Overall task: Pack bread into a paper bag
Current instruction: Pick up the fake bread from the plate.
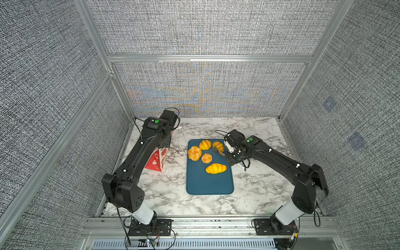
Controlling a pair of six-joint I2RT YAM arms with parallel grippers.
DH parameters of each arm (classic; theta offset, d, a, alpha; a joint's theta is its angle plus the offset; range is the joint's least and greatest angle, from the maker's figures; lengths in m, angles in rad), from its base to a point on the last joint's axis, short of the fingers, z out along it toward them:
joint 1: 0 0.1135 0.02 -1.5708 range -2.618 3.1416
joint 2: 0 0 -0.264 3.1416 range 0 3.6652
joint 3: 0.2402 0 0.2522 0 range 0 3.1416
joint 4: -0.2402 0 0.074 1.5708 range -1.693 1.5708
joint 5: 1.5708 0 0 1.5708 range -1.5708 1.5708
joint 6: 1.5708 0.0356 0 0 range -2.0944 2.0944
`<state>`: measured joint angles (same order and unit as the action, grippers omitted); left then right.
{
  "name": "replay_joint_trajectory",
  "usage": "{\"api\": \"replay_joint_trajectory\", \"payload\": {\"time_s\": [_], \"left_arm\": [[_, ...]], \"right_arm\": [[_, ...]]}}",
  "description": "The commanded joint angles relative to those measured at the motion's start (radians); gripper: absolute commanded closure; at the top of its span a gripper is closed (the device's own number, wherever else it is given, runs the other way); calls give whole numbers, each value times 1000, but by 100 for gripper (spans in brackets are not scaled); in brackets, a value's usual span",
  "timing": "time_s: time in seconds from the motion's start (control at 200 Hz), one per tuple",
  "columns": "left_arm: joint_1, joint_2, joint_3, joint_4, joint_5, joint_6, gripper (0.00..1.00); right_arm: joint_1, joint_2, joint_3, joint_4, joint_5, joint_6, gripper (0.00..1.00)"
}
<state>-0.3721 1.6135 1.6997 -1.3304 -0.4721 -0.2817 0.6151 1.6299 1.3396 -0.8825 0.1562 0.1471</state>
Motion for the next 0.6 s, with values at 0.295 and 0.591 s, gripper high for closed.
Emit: {"api": "replay_joint_trajectory", "payload": {"time_s": [0.295, 0.591], "left_arm": [[-1, 1, 3, -13, -6, 3, 98], [0, 3, 5, -9, -14, 12, 98]], "right_arm": [[-5, 34, 10, 42, -12, -4, 43], [-10, 48, 4, 55, -20, -3, 43]]}}
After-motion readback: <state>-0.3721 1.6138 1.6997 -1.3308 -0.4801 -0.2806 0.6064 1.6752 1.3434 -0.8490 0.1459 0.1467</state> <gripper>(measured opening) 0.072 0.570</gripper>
